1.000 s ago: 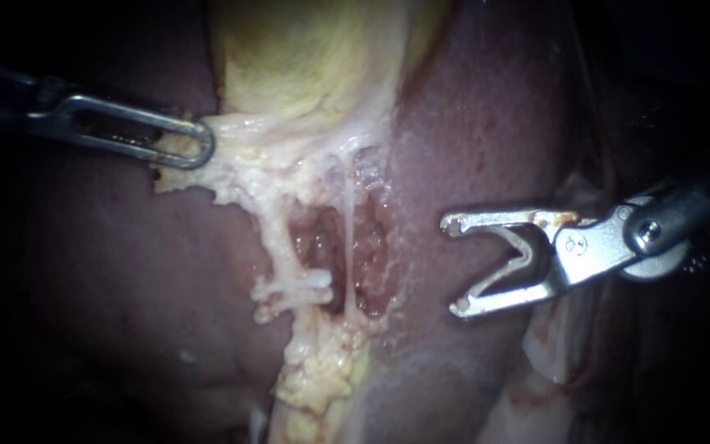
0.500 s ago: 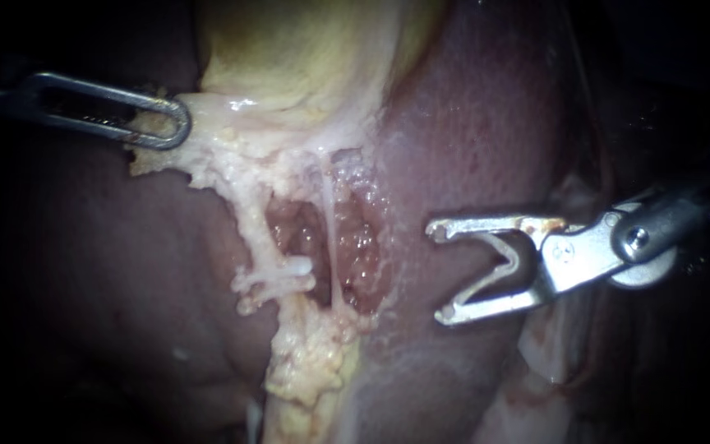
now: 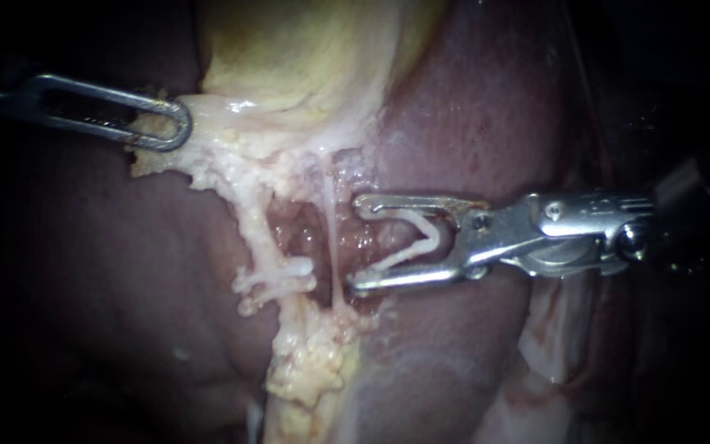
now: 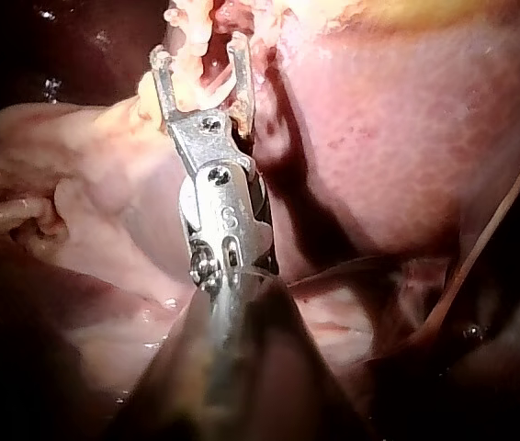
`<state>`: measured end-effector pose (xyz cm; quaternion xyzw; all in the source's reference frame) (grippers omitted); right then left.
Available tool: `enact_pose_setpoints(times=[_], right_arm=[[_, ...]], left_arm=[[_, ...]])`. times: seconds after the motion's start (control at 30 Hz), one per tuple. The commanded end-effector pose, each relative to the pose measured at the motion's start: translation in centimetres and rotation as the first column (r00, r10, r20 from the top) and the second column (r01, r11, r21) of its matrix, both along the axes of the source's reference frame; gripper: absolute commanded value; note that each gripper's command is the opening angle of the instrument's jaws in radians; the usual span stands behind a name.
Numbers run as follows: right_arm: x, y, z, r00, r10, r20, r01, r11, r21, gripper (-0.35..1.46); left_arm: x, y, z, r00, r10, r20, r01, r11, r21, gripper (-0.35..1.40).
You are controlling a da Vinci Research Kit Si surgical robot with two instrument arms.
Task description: Clipping third clip left tube
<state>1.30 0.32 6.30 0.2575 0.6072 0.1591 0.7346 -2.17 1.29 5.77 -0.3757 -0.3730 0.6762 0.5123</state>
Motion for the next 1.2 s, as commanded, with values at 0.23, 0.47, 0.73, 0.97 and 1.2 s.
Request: enact_pose_setpoints(times=[0.23,0.47,0.73,0.97,1.2], right_arm=[[0.19,0.03,0.17,0.9995,0.003,-0.03,-0.002,0.998,0.061,0.5],[0.29,-0.03,0.44,0.9997,-0.001,-0.025,0.003,0.994,0.105,0.49],[0.3,-0.02,0.7,0.9998,0.002,-0.019,0.0,0.994,0.112,0.49],[0.39,0.02,0.78,0.9995,-0.01,-0.029,0.013,0.993,0.114,0.49],[0.57,-0.01,0.83,0.9973,-0.047,-0.057,0.053,0.993,0.11,0.49]], left_arm=[[-0.01,0.0,0.0,1.0,0.0,-0.001,0.0,1.0,-0.001,-0.35],[-0.01,0.0,0.01,1.0,0.0,-0.001,0.0,1.0,-0.001,-0.35],[-0.01,-0.01,0.02,1.0,0.0,-0.001,0.0,1.0,-0.002,-0.35],[-0.01,-0.02,0.03,1.0,0.0,-0.001,0.0,1.0,-0.002,-0.35],[-0.01,-0.03,0.04,1.0,0.0,-0.002,0.0,1.0,-0.003,-0.35]])
